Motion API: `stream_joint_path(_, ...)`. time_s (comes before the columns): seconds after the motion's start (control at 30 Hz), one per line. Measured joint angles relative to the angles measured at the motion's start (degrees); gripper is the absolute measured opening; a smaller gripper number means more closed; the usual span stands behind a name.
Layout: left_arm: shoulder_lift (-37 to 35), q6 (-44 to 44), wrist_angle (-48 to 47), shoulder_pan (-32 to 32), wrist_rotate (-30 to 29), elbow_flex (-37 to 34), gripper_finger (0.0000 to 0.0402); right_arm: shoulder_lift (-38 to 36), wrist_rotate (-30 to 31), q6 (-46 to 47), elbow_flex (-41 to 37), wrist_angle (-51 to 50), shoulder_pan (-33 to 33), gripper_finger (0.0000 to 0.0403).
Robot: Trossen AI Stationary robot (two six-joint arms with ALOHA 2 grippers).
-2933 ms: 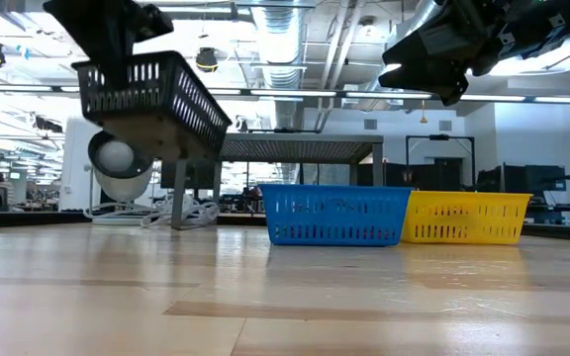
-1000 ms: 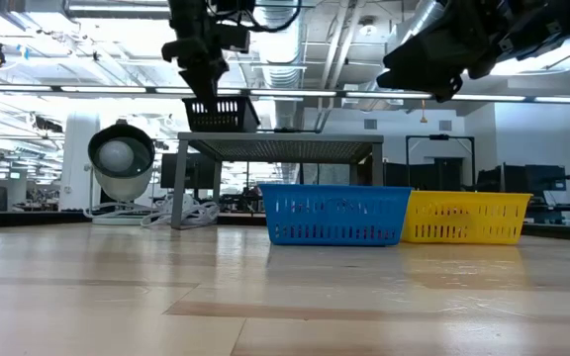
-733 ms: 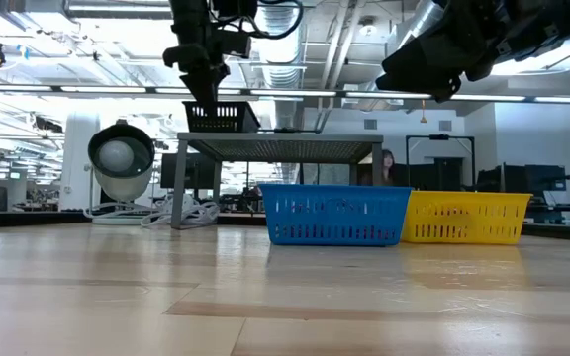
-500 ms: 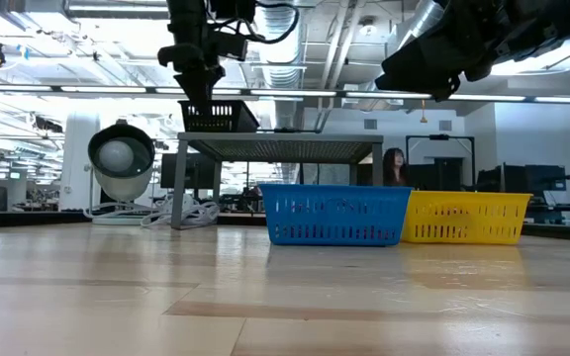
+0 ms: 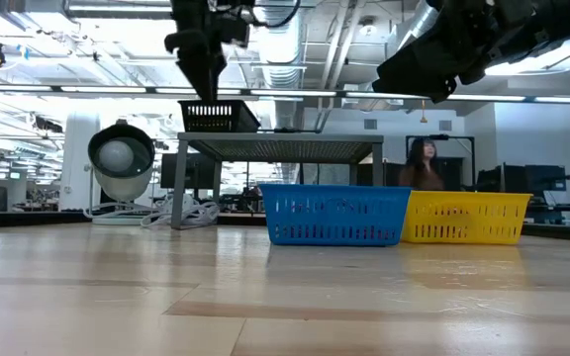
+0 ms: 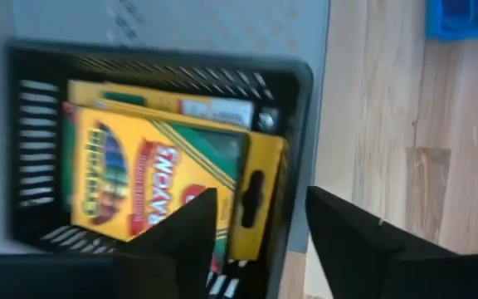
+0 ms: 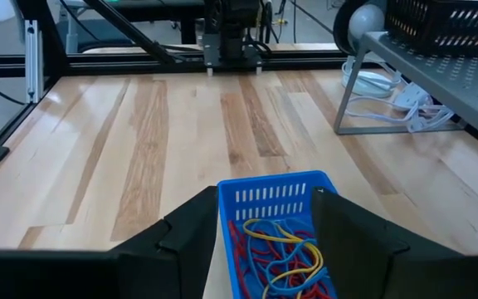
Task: Pick & Place Office Desk Supplies
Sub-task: Put the blue bin on the shelf
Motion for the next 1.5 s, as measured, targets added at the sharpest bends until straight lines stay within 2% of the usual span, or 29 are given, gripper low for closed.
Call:
stream_joint_path(0.27, -0.02, -3.47, -2.49, -3.73, -0.06, 5.84, 0.0220, 0.00, 0.00, -1.68, 0.00, -0.01, 0.02, 0.0188)
stream_joint_path(0.5, 0.10, -5.13, -2.56, -16.16, -0.01, 6.00, 0.0218, -0.22, 0.02, -2.91, -0.02, -1.48, 1.02, 0.0188)
stream_joint_path(0.63, 0.72, -0.44, 3.49, -24.27, -0.21, 3.17, 0.0211, -0.24, -0.09, -1.99, -0.04, -3.59, 2.02, 0.0188)
stream_joint_path(0.77, 2.07, 9.90, 12.02, -29.19, -5.21, -1.85, 0.0204, -0.28, -0.03, -1.45, -0.04, -3.99, 2.89, 0.0188)
stream_joint_path(0.97, 6.33, 21.50, 22.30, -27.71, -7.39, -7.31, 0.0197, -0.33, 0.15, -0.94, -0.08, -4.38, 5.22, 0.0188)
stream_joint_path(1.17, 12.06, 23.34, 19.88, -24.54, -7.12, -7.97, 0.0195, -1.62, 2.01, 0.85, -0.02, -3.90, 7.57, 0.0188)
stream_joint_path(1.33, 13.80, 25.77, 20.66, -25.17, -6.91, -7.97, 0.0196, -4.32, 7.61, 0.98, -0.18, -5.80, 10.51, 0.0188)
stream_joint_path(1.5, 14.26, 27.28, 21.46, -26.35, -3.52, -7.91, 0.0197, -7.56, 14.00, 1.01, -1.82, -6.40, 12.89, 0.0188)
